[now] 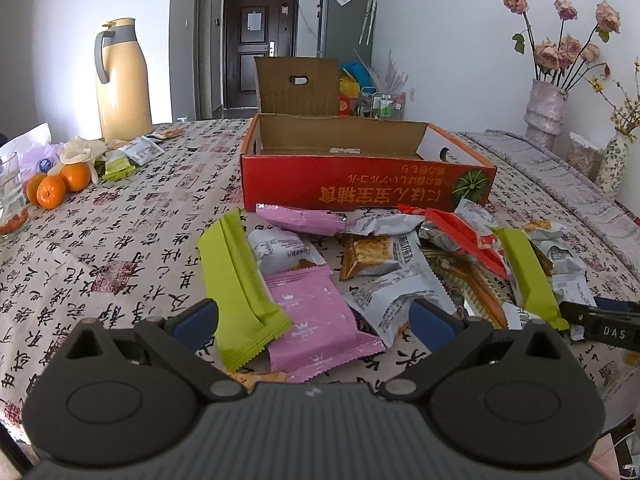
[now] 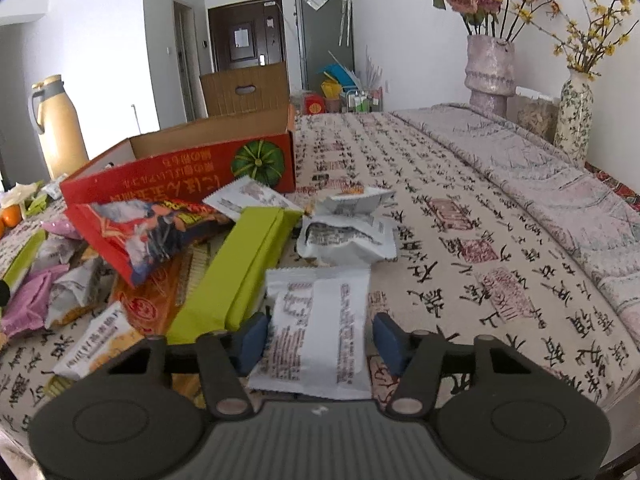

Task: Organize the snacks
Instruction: 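Grasp the white wrapped snack packet with the right gripper while the left gripper approaches the biscuit packet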

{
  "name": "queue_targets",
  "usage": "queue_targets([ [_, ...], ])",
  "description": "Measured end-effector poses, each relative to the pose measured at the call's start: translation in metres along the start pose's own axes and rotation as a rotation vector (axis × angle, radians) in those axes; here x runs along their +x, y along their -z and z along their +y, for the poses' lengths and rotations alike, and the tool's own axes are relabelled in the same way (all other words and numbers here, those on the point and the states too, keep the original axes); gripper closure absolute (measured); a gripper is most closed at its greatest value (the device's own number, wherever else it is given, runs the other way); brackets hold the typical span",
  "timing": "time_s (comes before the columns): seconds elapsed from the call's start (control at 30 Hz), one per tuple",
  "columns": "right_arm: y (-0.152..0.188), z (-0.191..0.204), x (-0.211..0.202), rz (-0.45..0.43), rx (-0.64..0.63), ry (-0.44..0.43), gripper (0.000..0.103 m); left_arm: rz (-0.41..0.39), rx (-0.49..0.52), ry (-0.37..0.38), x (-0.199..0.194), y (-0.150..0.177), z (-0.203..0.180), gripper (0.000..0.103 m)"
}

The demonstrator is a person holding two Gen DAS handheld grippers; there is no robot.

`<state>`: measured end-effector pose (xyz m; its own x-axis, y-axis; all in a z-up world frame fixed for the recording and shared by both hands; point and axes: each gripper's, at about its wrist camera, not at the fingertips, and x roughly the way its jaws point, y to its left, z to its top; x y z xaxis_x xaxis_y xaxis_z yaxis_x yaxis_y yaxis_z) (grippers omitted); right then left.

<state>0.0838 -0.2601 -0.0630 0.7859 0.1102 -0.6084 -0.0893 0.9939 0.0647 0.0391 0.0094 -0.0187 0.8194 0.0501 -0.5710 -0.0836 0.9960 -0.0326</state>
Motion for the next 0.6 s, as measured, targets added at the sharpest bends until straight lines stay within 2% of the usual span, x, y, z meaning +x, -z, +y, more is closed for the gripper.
queue_targets([
  [0.17, 0.005, 0.004, -0.001, -0.027, -0.032, 0.015, 0.056, 0.005, 0.0, -0.003, 0.002, 0.0, -0.001, 0.0],
  [0.23, 0.005, 0.004, -0.002, -0.033, -0.034, 0.01, 0.062, 0.004, -0.001, -0.006, 0.002, 0.0, -0.001, 0.0],
  [0.6, 0.001, 0.003, -0.025, -0.114, -0.001, -0.006, 0.063, -0.013, -0.011, -0.047, -0.009, -0.001, 0.015, 0.0],
])
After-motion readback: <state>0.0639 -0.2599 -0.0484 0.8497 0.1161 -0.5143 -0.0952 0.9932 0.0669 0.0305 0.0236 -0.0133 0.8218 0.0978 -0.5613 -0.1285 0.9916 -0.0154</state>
